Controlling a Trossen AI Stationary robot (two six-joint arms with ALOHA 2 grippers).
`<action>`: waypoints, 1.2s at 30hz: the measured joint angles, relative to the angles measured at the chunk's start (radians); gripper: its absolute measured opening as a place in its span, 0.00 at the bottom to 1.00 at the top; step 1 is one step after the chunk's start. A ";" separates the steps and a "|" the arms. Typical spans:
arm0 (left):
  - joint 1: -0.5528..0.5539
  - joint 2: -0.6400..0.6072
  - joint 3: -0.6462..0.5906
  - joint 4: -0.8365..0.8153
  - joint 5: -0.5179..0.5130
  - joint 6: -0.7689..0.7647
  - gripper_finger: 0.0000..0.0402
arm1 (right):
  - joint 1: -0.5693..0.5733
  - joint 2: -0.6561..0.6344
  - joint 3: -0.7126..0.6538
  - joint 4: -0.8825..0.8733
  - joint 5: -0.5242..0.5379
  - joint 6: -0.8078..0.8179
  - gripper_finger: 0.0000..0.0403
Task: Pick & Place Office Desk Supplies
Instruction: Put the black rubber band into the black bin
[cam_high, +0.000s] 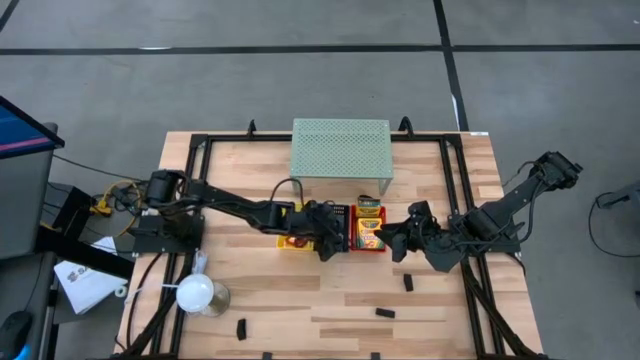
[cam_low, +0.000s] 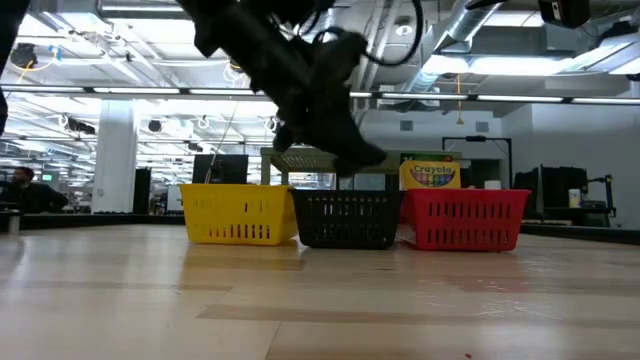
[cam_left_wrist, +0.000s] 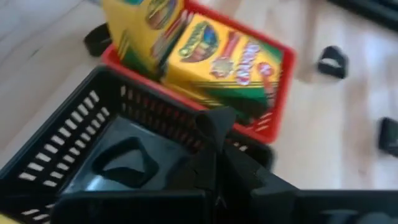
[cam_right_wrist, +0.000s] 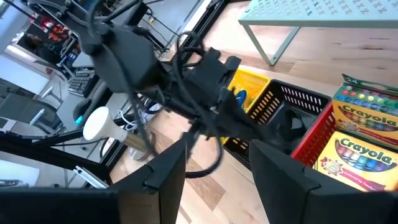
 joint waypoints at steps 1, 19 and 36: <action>0.006 0.005 0.000 -0.006 -0.004 0.000 0.00 | -0.002 0.000 0.000 0.001 0.000 0.000 0.43; 0.087 0.003 0.000 -0.106 0.085 -0.020 0.26 | -0.009 0.000 0.000 0.001 -0.003 0.003 0.43; 0.081 -0.007 0.000 -0.074 0.091 0.044 0.52 | -0.009 0.000 0.000 0.000 -0.003 0.002 0.43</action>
